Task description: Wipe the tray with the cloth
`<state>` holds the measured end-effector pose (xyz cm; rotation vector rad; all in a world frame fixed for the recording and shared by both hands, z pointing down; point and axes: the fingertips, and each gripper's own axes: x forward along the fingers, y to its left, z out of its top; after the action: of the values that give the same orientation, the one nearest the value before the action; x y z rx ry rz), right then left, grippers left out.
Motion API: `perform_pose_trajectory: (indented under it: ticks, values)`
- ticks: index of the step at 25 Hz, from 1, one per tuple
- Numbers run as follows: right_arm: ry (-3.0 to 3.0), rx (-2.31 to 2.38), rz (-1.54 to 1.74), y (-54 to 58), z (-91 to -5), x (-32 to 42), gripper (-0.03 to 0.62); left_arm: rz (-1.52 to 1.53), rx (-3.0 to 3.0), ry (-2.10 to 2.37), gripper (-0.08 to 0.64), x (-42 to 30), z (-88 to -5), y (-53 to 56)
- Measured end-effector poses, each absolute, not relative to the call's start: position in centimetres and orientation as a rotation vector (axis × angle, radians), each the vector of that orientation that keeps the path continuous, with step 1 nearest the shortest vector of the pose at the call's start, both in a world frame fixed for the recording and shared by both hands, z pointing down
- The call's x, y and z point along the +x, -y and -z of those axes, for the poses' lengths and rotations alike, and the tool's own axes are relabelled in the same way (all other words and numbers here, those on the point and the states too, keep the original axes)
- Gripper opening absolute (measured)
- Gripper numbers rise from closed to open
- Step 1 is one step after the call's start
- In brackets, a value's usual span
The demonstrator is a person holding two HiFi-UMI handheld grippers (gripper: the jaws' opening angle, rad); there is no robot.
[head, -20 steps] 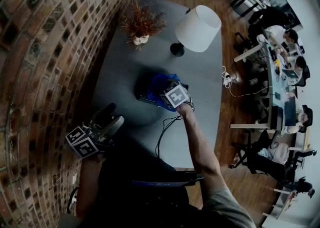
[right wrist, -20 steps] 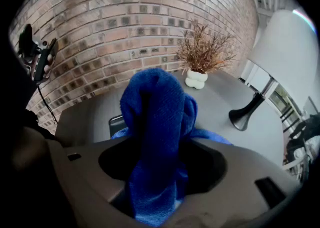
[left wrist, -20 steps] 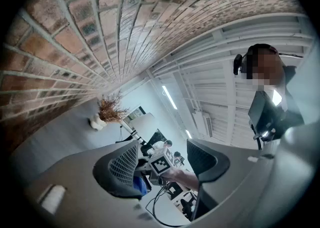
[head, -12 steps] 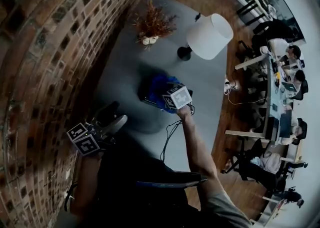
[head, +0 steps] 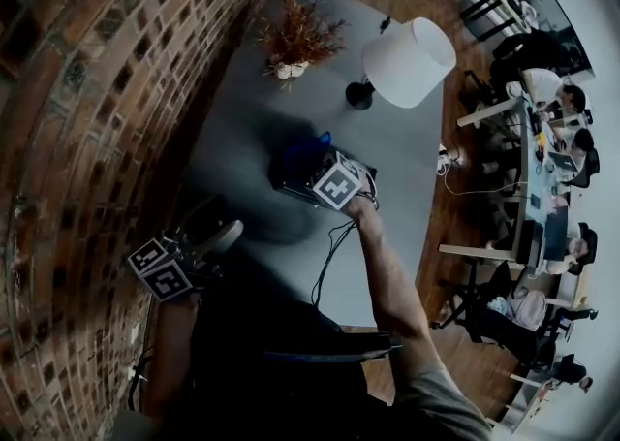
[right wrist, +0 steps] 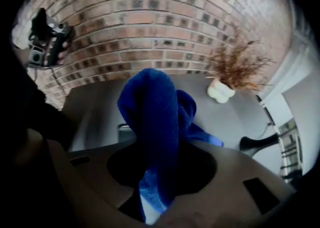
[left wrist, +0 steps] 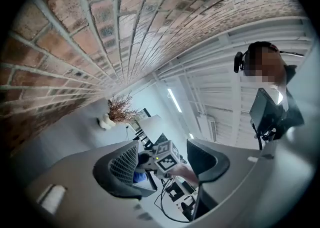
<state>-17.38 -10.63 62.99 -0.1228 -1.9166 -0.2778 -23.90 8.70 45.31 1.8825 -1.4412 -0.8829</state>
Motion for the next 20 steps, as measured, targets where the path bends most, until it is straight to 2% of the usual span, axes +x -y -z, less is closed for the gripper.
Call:
perform_pose_trajectory:
  ticks: [3,8,11,16,20]
  values:
    - [1.83,-0.323,0.252,6.8,-62.3,-15.1,0.13,0.877,1.871,1.44,0.29,-23.6,-45.8,-9.0]
    - [2.065,0.189,0.089,16.9,-60.7,-18.9,0.129,0.877,1.88,1.445,0.29,-23.4,-45.4,-8.8]
    - [2.088,0.171,-0.083,14.9,-62.4,-19.5,0.129,0.873,1.882,1.451,0.29,-23.2,-45.1,-9.0]
    - [2.112,0.112,-0.054,7.1,-62.6,-17.2,0.129,0.855,1.865,1.439,0.29,-23.2,-45.8,-8.9]
    - [2.1,0.216,-0.097,7.7,-63.3,-11.9,0.129,0.83,1.891,1.405,0.29,-22.4,-45.6,-7.9]
